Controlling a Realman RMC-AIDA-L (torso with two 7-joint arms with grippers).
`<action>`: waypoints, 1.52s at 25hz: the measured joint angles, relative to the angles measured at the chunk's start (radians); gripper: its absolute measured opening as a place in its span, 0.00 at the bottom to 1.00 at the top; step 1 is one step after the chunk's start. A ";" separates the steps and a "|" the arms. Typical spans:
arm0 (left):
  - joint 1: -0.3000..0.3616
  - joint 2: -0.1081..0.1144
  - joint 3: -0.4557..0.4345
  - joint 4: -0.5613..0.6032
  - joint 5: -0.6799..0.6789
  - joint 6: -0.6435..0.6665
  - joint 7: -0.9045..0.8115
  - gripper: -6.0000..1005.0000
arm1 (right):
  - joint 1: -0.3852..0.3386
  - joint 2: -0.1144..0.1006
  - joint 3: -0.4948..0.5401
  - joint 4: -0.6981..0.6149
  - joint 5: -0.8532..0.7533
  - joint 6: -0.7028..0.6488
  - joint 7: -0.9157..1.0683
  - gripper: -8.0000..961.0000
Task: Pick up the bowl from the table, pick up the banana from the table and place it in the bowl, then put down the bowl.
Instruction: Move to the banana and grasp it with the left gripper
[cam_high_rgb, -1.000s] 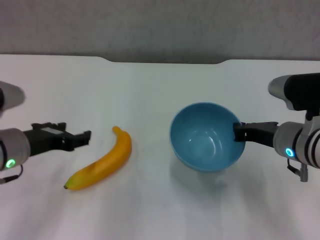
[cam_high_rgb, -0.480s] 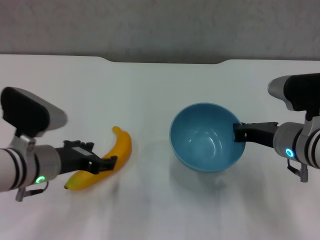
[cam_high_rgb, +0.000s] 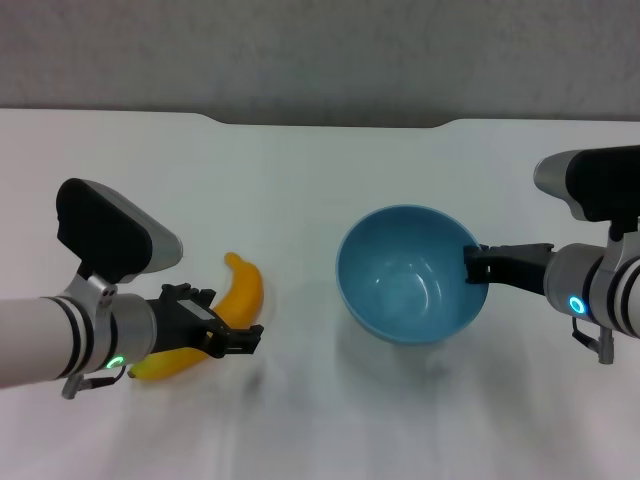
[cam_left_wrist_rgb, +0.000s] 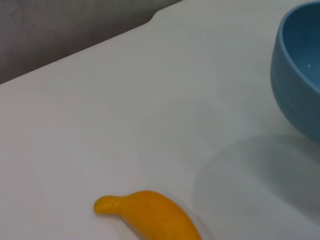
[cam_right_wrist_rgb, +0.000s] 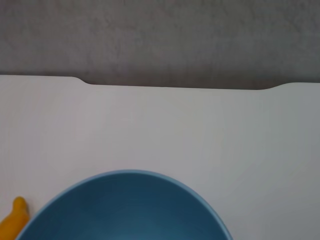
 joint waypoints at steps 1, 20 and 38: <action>-0.004 0.000 0.000 0.004 0.000 0.003 0.000 0.89 | 0.000 0.000 -0.001 0.003 0.000 0.000 0.000 0.05; -0.076 0.003 -0.014 0.138 0.007 0.032 -0.009 0.88 | -0.009 0.000 -0.015 0.031 -0.007 0.003 0.000 0.05; -0.100 0.006 -0.018 0.207 0.020 0.059 -0.051 0.87 | -0.028 0.000 -0.027 0.052 -0.030 0.008 0.000 0.05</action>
